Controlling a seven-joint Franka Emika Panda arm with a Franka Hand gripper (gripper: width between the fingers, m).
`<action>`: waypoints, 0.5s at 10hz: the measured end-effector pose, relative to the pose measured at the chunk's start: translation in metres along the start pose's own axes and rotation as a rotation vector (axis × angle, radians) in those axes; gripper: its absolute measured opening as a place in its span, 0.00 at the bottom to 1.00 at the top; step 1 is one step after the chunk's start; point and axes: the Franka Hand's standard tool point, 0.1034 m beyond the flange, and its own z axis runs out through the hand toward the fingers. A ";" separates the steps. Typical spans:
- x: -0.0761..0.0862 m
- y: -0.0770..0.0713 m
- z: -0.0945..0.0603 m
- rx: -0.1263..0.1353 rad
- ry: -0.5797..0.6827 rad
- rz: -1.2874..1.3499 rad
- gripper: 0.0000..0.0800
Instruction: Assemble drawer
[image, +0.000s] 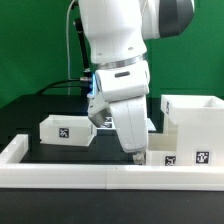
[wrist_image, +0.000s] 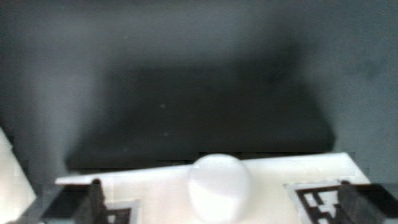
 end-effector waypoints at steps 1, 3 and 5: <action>-0.003 -0.002 0.001 0.003 0.002 -0.037 0.81; 0.007 -0.001 0.005 -0.032 0.002 -0.089 0.81; 0.025 -0.001 0.008 -0.051 0.012 -0.076 0.81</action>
Offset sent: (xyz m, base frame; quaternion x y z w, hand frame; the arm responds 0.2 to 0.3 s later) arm -0.0043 0.0365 0.0051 -0.0464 0.0053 -0.0609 0.9971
